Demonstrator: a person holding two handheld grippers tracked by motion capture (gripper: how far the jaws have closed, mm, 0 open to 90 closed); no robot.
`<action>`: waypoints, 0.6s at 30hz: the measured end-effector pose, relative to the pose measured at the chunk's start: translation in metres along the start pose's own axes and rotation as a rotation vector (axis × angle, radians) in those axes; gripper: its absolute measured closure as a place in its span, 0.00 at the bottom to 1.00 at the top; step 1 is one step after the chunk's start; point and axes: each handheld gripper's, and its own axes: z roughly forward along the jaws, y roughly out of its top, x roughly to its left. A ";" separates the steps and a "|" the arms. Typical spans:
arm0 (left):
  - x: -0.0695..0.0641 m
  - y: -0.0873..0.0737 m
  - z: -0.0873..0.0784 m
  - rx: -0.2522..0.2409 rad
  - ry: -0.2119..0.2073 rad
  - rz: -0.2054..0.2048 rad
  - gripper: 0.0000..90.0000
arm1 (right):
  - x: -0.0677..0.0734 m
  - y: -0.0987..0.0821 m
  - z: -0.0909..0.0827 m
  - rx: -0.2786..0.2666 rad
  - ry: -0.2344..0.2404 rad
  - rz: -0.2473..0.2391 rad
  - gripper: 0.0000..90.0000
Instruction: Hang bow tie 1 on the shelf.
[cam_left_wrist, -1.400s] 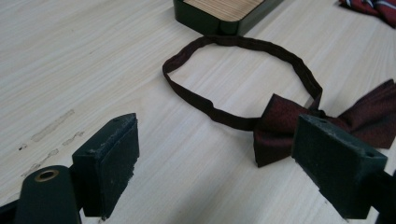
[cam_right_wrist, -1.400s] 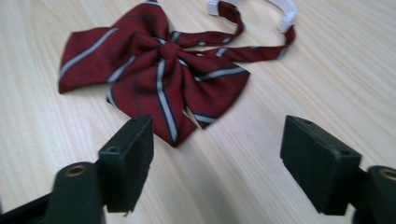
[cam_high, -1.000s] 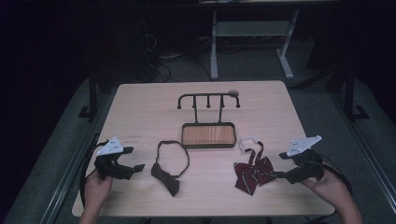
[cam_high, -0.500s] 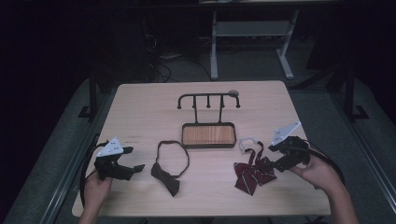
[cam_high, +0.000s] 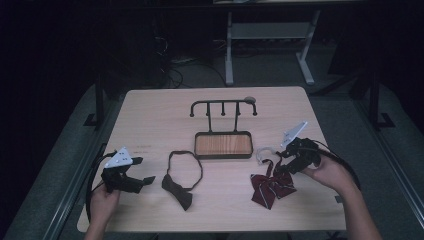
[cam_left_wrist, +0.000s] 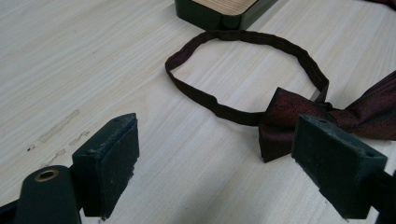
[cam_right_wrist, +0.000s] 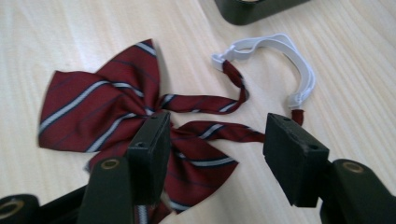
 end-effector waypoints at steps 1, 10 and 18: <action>0.000 0.000 0.000 0.003 0.000 -0.003 0.16 | -0.003 0.001 0.002 0.003 0.001 -0.004 0.47; 0.001 0.000 0.001 0.009 -0.001 -0.001 0.16 | -0.022 0.004 0.014 0.035 0.024 0.021 0.51; 0.001 0.000 0.000 0.004 -0.002 -0.002 0.16 | -0.034 0.009 0.026 0.066 0.030 0.036 0.55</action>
